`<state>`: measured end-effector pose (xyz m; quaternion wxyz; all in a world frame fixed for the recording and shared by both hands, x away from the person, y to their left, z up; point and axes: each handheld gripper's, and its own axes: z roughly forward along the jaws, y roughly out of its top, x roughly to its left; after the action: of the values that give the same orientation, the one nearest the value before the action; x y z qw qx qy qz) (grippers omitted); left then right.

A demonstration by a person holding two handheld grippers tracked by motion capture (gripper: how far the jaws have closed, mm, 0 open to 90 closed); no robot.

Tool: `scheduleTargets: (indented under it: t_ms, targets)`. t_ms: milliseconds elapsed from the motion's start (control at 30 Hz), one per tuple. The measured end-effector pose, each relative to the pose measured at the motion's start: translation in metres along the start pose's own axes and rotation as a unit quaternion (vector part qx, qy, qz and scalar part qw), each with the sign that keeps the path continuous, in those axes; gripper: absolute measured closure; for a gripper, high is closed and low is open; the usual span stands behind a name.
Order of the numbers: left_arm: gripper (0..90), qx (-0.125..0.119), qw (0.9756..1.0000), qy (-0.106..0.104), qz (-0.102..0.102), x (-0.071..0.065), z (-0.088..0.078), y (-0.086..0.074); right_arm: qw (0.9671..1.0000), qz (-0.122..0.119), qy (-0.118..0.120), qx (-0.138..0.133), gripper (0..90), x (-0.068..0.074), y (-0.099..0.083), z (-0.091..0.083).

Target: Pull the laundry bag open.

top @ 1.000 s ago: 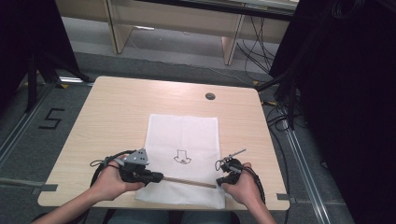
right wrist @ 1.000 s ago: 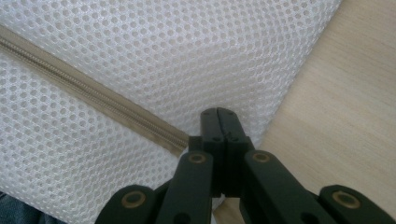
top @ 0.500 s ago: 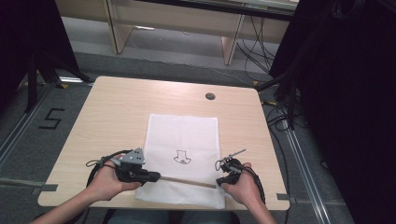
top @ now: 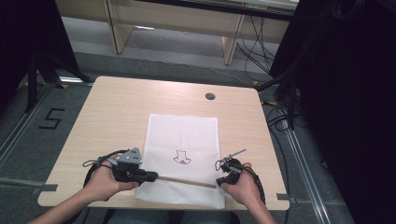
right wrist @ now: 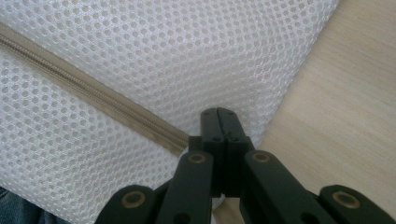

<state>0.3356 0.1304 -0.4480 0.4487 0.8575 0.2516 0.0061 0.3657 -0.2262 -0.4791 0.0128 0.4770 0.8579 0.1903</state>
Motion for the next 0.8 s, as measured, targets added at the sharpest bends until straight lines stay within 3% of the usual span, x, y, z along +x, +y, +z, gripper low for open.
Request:
scheduleTargets:
  t_ms: [33,133,167,233,400,500,567,800]
  targets:
    - [87.5,-0.002,0.9999,-0.003,-0.012,-0.0004,-0.0002,-0.0009,1.0000,-0.001,0.000,0.000,90.0,-0.0001,0.0001,0.0000]
    - [87.5,0.000,1.0000,-0.001,0.000,0.0015,-0.0021,-0.0015,1.0000,0.001,0.000,0.000,90.0,0.0000,-0.0001,-0.0001]
    - [87.5,0.002,0.9999,0.003,-0.009,0.0012,-0.0028,-0.0021,1.0000,0.001,0.001,0.000,90.0,0.0000,-0.0001,-0.0001]
    - [87.5,-0.001,1.0000,0.000,0.001,0.0023,-0.0043,-0.0019,1.0000,0.001,0.000,0.000,90.0,0.0001,0.0000,-0.0001]
    - [87.5,-0.001,1.0000,0.006,-0.007,0.0027,-0.0080,-0.0024,1.0000,-0.001,0.000,0.000,90.0,0.0000,0.0001,0.0001]
    - [87.5,0.001,1.0000,0.005,0.001,0.0033,-0.0076,-0.0026,1.0000,-0.001,0.000,0.001,90.0,-0.0001,0.0002,0.0001]
    - [87.5,0.000,0.9999,0.005,-0.011,0.0028,-0.0074,-0.0036,1.0000,0.000,0.001,-0.001,90.0,-0.0001,0.0000,0.0001]
    - [87.5,0.005,0.9999,0.009,-0.008,0.0036,-0.0081,-0.0048,1.0000,0.001,0.000,0.000,90.0,0.0000,-0.0001,-0.0001]
